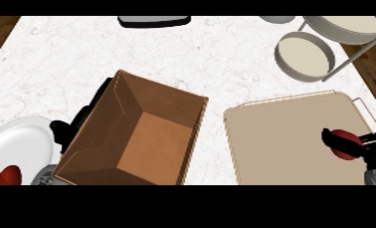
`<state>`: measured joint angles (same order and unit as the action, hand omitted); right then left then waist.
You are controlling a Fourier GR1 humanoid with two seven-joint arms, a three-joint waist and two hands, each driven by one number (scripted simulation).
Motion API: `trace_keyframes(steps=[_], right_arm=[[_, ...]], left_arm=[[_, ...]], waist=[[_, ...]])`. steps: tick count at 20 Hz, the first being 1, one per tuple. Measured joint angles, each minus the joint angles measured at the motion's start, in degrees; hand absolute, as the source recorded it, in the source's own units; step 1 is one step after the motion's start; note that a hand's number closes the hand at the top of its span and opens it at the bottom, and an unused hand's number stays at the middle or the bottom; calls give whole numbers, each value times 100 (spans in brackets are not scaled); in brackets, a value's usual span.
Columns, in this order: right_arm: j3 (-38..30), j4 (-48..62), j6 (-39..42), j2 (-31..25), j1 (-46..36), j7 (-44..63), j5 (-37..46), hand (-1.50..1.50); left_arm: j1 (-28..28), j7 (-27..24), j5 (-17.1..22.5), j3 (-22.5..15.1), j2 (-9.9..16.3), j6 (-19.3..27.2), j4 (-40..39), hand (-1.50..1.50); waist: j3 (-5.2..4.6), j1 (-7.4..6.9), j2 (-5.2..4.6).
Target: Pick the tomato from the tray and place it in the tiered basket
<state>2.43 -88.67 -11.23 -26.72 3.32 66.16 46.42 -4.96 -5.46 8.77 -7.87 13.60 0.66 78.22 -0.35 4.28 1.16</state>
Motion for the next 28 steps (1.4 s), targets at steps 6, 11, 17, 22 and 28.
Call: trace_keyframes(steps=[6, 11, 17, 22, 28], right_arm=[[-709, -1714, -325, 212, 279, -25, 626, 150], [-1039, -3077, 26, 237, 68, 225, 1296, 150], [-1579, -3433, 821, 30, -1082, 411, 1347, 150], [-1977, -2642, 1269, -194, -2356, 325, 1305, 150], [-2438, -1016, 1501, -420, -3772, 12, 1279, 150]], left_arm=[[122, -21, -43, -64, -22, -6, 100, 0], [36, -54, -111, -140, -107, -40, 27, 0], [-89, -16, -140, -186, -148, -136, 51, 0], [-255, 115, -184, -233, -211, -152, 17, 0], [-370, 39, -207, -211, -243, -220, -132, 0]], waist=[[5, -46, 2], [9, -232, -57], [13, -426, -100], [15, -531, -126], [21, -615, -156]])
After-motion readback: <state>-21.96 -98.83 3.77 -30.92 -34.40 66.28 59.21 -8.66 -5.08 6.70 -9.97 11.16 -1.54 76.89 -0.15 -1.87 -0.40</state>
